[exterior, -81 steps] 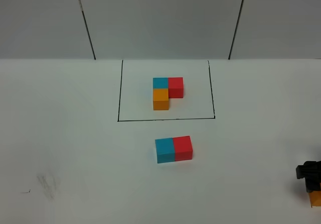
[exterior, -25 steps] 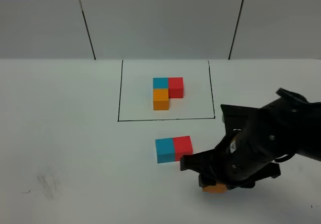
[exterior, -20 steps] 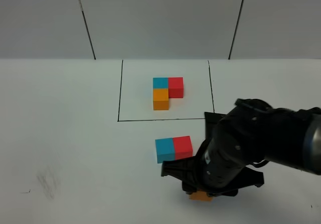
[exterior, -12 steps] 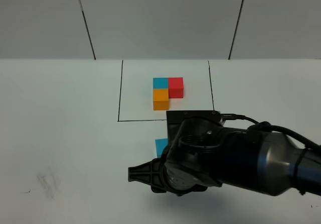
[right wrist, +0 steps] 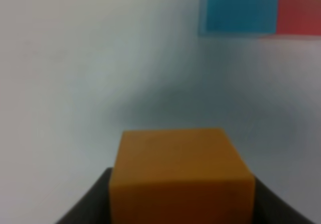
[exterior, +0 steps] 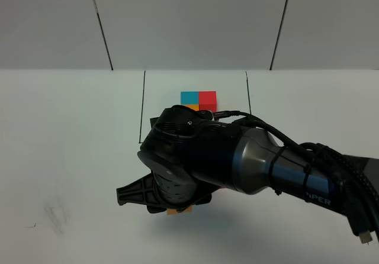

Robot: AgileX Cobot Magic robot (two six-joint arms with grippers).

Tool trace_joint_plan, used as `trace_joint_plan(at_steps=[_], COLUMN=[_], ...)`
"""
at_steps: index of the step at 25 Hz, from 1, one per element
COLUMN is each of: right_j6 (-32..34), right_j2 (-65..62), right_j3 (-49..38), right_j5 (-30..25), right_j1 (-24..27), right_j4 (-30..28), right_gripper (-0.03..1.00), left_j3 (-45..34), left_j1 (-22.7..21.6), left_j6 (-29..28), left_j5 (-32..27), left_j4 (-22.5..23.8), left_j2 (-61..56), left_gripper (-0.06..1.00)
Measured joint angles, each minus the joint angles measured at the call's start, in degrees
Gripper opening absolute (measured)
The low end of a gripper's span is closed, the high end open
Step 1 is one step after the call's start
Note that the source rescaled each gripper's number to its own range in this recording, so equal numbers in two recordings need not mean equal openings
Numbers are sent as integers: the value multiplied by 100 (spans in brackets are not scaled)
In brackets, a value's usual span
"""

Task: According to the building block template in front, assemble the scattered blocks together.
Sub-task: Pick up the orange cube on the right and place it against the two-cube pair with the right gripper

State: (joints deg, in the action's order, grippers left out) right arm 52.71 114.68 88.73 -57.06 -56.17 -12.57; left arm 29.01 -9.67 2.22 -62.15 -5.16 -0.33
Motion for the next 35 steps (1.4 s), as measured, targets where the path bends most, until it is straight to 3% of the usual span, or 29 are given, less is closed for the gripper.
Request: trace_joint_plan(at_steps=[3,13,35], right_j6=[-236,-758,-930], right_j2=[61,424,865], right_j3=[38,38,38], right_j5=[-36,143,562], right_j1=[190,685,1076], right_j4=[363,762,805], right_gripper=[1,1,1], left_j3=[0,0,0], left_j1=[0,0,0], left_j6=[0,0,0], left_j5=[0,0,0], left_j4=[0,0,0], left_j2=[0,0,0], left_gripper=[65,65,65])
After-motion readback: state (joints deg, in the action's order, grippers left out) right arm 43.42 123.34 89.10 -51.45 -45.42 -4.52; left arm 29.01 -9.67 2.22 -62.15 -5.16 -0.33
